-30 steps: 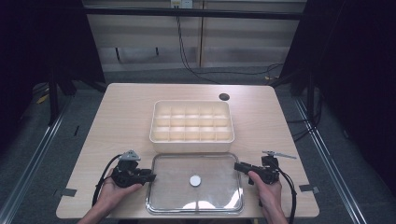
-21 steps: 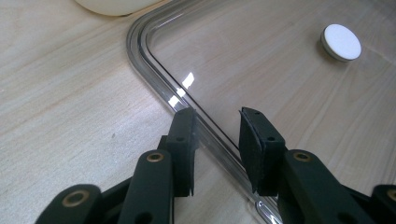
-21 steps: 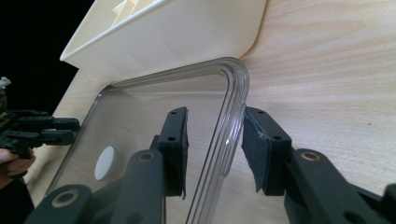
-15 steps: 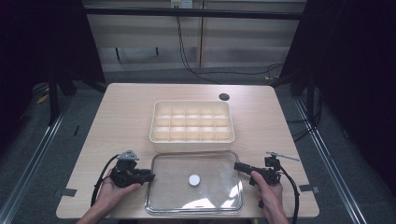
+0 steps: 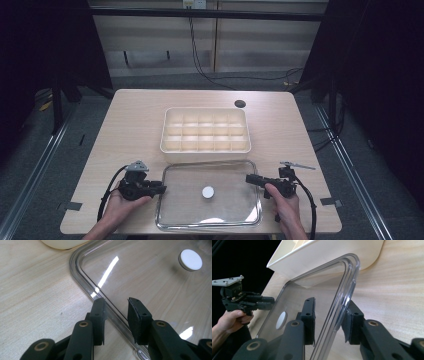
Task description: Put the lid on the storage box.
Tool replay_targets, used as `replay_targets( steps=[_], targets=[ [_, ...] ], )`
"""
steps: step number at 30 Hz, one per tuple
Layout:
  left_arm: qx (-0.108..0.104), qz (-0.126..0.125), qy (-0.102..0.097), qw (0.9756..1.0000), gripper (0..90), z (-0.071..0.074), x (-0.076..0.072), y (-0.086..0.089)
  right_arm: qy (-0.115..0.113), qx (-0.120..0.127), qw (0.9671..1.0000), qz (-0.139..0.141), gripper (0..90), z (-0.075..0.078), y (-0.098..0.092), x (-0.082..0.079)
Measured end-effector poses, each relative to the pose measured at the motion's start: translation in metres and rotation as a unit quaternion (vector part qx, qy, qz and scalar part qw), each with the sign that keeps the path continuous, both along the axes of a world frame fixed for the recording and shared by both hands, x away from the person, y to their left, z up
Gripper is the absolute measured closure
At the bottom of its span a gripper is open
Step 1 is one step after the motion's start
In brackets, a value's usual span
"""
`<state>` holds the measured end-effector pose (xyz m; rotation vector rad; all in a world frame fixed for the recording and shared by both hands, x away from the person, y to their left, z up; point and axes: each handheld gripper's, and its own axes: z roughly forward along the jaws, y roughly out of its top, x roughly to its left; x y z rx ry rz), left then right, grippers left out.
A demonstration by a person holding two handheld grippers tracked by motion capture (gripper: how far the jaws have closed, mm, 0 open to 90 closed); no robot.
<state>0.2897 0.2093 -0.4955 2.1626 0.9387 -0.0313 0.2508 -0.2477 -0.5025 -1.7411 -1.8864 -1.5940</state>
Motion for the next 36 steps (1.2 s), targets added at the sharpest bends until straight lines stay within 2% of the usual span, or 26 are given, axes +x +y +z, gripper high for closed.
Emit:
replay_targets(
  steps=[6,7,12,15,19,27,31,33,36],
  targets=[
    [-0.003,0.009,0.004,0.9999,65.7,0.0,0.001,0.0,-0.004,0.007,1.0,-0.004,70.4,0.003,-0.001,-0.001],
    [-0.011,0.01,0.009,0.9999,62.6,0.0,0.001,0.0,-0.009,0.008,0.9999,-0.002,70.8,0.003,-0.001,-0.001],
    [-0.014,0.012,0.008,0.9998,51.0,0.0,0.002,0.002,-0.019,0.015,0.9997,-0.003,72.6,0.006,0.0,-0.002],
    [-0.025,0.016,0.012,0.9995,43.3,-0.001,0.002,0.001,-0.024,0.016,0.9996,-0.003,73.3,0.007,-0.001,-0.004],
    [-0.025,0.01,0.013,0.9996,39.4,-0.001,0.002,0.0,-0.032,0.017,0.9994,-0.001,73.4,0.009,0.0,-0.004],
    [-0.035,0.011,0.022,0.9991,42.7,-0.001,0.003,0.0,-0.034,0.016,0.9993,0.001,73.2,0.009,0.0,-0.004],
    [-0.034,0.011,0.018,0.9992,43.1,0.0,0.002,0.0,-0.03,0.008,0.9995,-0.001,72.4,0.009,0.0,-0.004],
    [-0.043,0.014,0.015,0.9989,44.0,0.002,0.001,0.0,-0.03,-0.005,0.9995,-0.003,71.1,0.009,0.001,-0.003],
    [-0.055,0.016,0.007,0.9983,45.8,0.007,0.0,0.002,-0.033,-0.009,0.9994,-0.003,70.9,0.011,0.003,-0.004]
  ],
)
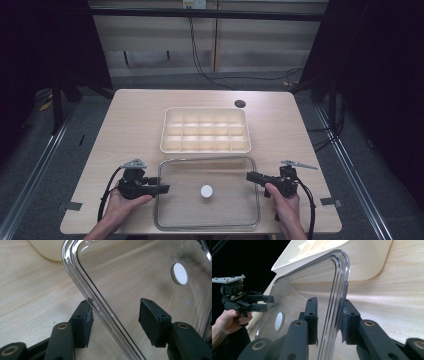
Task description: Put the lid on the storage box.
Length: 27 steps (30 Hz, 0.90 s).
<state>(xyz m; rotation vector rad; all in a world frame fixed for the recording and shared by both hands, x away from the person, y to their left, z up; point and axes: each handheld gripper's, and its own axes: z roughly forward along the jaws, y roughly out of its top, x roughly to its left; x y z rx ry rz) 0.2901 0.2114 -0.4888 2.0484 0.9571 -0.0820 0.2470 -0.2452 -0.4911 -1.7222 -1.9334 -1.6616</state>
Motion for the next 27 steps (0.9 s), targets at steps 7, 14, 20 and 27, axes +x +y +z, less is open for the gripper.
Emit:
replay_targets(
  steps=[7,14,20,27],
  targets=[
    [-0.008,0.009,-0.018,0.9998,52.9,0.008,-0.001,0.004,0.003,-0.025,0.9997,-0.003,68.3,0.001,0.003,0.001],
    [-0.013,0.01,-0.022,0.9996,54.1,0.013,-0.001,0.004,0.001,-0.032,0.9995,-0.008,66.8,0.005,0.006,0.002],
    [-0.027,0.011,-0.03,0.9991,57.5,0.02,0.0,0.006,-0.008,-0.043,0.999,-0.011,65.5,0.01,0.007,0.002],
    [-0.039,0.022,-0.043,0.9981,62.0,0.029,0.001,0.011,-0.02,-0.045,0.9987,-0.015,65.4,0.017,0.011,0.003]
  ],
)
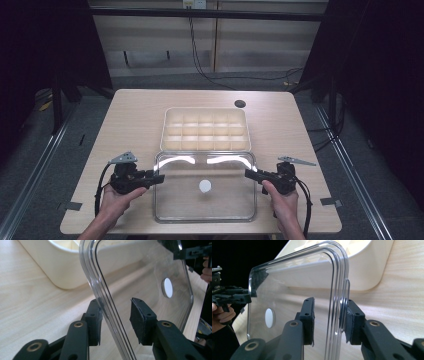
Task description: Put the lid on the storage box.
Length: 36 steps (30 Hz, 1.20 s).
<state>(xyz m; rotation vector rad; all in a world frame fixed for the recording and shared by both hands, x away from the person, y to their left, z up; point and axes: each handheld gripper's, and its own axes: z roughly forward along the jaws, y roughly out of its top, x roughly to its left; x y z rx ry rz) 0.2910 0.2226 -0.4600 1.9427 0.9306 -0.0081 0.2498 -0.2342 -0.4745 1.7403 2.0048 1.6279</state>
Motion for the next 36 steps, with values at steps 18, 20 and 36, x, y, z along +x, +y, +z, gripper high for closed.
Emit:
replay_targets(
  steps=[18,20,36],
  targets=[
    [-0.035,0.014,-0.024,0.999,73.1,0.028,0.002,0.011,-0.037,-0.011,0.9993,0.0,66.9,0.028,0.006,-0.001],
    [-0.035,0.013,-0.026,0.999,73.1,0.029,0.003,0.013,-0.042,-0.014,0.999,0.001,66.9,0.031,0.008,0.001],
    [-0.043,0.023,-0.041,0.998,73.5,0.047,0.017,0.011,-0.065,-0.014,0.9977,-0.015,65.0,0.049,0.01,0.022]
  ],
)
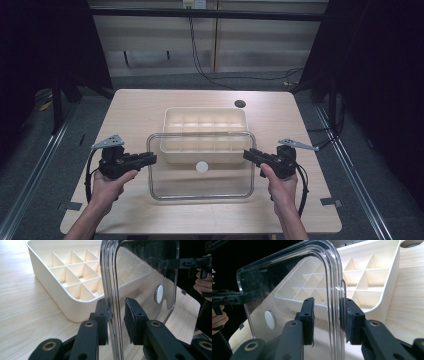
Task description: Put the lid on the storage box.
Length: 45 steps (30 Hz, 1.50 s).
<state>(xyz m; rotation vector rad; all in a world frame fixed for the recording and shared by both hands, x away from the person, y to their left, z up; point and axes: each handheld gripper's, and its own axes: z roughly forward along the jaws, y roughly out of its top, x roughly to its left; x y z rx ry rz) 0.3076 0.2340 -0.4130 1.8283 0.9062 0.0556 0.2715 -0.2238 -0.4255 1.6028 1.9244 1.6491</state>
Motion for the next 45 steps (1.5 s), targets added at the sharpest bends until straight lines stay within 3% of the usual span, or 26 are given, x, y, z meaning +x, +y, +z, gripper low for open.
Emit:
replay_targets(
  steps=[1,4,16,22,25,33,42,45],
  targets=[
    [-0.01,-0.005,0.002,0.9999,74.0,0.002,0.002,0.001,-0.002,0.002,1.0,-0.003,64.7,0.002,-0.001,0.002],
    [-0.004,-0.002,-0.01,0.9999,73.8,0.007,0.004,-0.001,-0.005,0.006,1.0,-0.003,64.7,0.006,-0.003,0.005],
    [-0.006,0.004,-0.022,0.9997,73.6,0.018,0.015,-0.003,-0.019,0.01,0.9997,-0.009,64.7,0.02,-0.004,0.019],
    [-0.018,0.018,-0.024,0.9994,73.3,0.027,0.03,-0.008,-0.011,0.017,0.9997,-0.01,64.6,0.028,-0.006,0.029],
    [-0.018,0.009,-0.027,0.9994,73.2,0.033,0.034,-0.01,-0.012,0.016,0.9997,-0.014,64.5,0.032,-0.009,0.033],
    [-0.011,0.01,-0.038,0.9992,73.1,0.043,0.04,-0.013,-0.018,0.02,0.9995,-0.017,64.4,0.039,-0.013,0.038],
    [-0.016,0.015,-0.041,0.9989,72.9,0.053,0.054,-0.008,-0.028,0.014,0.9994,-0.01,64.6,0.051,-0.008,0.054],
    [-0.009,0.021,-0.045,0.9987,72.8,0.056,0.057,-0.007,-0.033,0.012,0.9994,-0.01,64.4,0.059,-0.005,0.062]
  ],
)
